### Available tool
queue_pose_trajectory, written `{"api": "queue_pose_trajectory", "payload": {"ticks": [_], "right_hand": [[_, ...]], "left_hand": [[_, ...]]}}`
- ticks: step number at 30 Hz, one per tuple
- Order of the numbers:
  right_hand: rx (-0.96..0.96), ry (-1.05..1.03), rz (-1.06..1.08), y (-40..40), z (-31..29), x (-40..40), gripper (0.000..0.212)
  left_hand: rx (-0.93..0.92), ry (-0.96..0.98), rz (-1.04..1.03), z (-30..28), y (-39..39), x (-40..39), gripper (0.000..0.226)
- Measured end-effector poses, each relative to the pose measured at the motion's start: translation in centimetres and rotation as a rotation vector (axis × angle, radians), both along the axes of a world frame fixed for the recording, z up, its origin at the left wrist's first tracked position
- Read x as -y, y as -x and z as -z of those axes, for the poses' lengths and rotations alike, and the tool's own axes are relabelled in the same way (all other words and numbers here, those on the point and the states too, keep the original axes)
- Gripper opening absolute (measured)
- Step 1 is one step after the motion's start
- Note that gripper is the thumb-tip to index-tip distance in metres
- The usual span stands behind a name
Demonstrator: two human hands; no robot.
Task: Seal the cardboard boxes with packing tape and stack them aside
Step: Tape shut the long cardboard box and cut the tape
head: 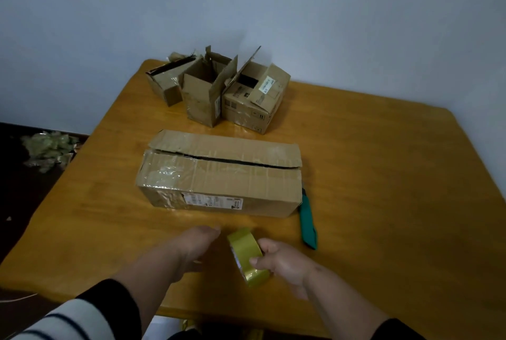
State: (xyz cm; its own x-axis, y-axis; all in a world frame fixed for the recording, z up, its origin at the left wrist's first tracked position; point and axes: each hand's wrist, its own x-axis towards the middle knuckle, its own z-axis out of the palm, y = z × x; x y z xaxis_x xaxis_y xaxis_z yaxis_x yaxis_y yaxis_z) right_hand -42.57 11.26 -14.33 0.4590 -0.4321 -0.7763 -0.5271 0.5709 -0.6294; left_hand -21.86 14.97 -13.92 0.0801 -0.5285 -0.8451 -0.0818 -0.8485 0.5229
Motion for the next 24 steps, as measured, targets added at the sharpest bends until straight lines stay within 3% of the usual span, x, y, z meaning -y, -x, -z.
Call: {"api": "queue_pose_trajectory", "payload": {"ticks": [2, 6, 7, 11, 15, 18, 22, 24], "right_hand": [[0.004, -0.007, 0.003, -0.1, 0.1, -0.2, 0.027], [-0.050, -0.063, 0.084, -0.5, 0.2, -0.8, 0.078], [-0.049, -0.071, 0.113, -0.4, 0.4, -0.8, 0.079], [0.049, -0.135, 0.241, 0.8, 0.9, 0.0, 0.059], [0.045, -0.151, 0.259, 1.2, 0.6, 0.5, 0.056], [0.052, -0.178, 0.221, 1.4, 0.1, 0.4, 0.040], [0.093, -0.217, 0.196, 2.0, -1.5, 0.2, 0.052], [0.135, -0.224, 0.147, 2.7, -2.2, 0.4, 0.042]], "left_hand": [[-0.048, -0.098, -0.057, 0.3, 0.5, 0.2, 0.046], [-0.153, -0.191, -0.128, 1.3, 2.2, 0.8, 0.050], [-0.177, -0.185, -0.153, 1.6, 2.7, 1.0, 0.048], [-0.193, -0.152, -0.226, 3.0, 3.9, 1.6, 0.041], [-0.236, -0.156, -0.337, 4.1, 4.7, 2.7, 0.025], [-0.188, -0.159, -0.371, 5.0, 5.0, 3.7, 0.025], [-0.120, -0.111, -0.348, 6.0, 5.2, 4.3, 0.013], [-0.193, -0.078, -0.341, 5.8, 5.0, 4.1, 0.016]]}}
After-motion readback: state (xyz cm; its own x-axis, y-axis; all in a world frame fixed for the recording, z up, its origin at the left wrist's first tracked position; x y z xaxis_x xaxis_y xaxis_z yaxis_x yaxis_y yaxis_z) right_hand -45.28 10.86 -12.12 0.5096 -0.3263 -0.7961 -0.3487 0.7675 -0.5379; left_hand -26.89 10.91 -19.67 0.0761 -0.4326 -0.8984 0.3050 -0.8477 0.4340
